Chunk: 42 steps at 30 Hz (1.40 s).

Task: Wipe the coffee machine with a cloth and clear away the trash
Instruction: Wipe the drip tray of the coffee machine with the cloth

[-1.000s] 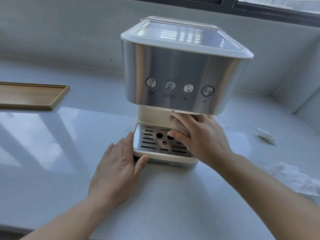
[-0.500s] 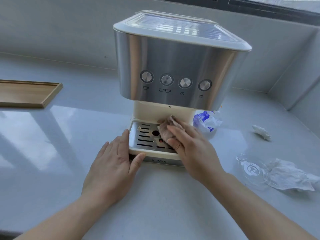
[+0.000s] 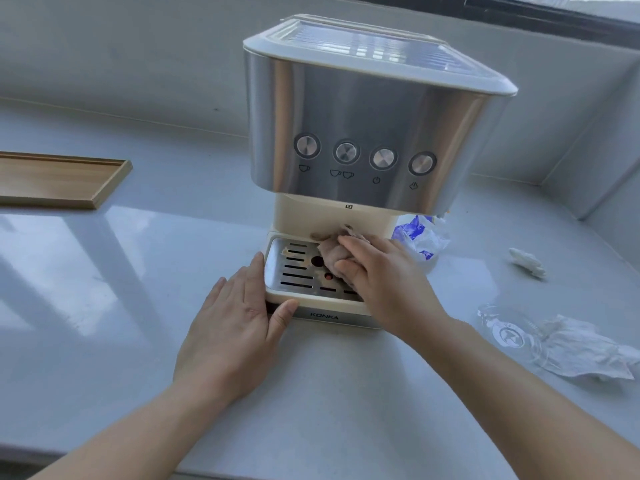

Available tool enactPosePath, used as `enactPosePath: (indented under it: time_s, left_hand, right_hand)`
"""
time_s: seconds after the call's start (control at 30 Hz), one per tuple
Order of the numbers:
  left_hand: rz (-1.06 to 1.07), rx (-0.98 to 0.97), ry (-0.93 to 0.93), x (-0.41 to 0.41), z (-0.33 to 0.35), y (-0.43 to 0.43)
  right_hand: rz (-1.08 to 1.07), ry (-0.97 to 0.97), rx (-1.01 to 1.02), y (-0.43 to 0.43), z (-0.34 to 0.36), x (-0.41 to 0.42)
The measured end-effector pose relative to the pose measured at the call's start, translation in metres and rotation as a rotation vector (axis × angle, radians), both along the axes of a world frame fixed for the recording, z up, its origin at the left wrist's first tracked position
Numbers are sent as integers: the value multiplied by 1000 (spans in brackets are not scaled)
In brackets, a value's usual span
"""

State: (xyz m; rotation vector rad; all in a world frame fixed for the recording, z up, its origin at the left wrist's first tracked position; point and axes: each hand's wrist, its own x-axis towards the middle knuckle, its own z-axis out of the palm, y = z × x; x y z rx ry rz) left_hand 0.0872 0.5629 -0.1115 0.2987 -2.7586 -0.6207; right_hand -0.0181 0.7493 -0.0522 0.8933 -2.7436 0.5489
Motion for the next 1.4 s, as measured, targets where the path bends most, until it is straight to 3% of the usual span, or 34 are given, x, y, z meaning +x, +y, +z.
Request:
enactPosePath:
  time_s: [0.2,0.3,0.67,0.8,0.93,1.1,1.23,1.4]
  left_hand:
    - [-8,1,-3,0,2,0]
    - [-5,8,-3,1,1,-2]
    - [10,30,12,2,3,0]
    - [18,40,26,2,3,2]
    - [19,16,27,0,2,1]
    - [1,-5,22,0,2,0]
    - [8,9,25,2,2,1]
    - [-13,-27,7,-1,0,-2]
  right_hand:
    - [145,-39,92,6,11,-15]
    - [202,53,141,22,9,-8]
    - [97,77,114,19,-6,-3]
    - [-43,20,-15,32,-1,5]
    - [50,-47,-152,19,-6,38]
    - [18,-26,-51,15,-7,35]
    - [-131,-58,-216,27,-8,31]
    - [66,-52,-166,1,-9,51]
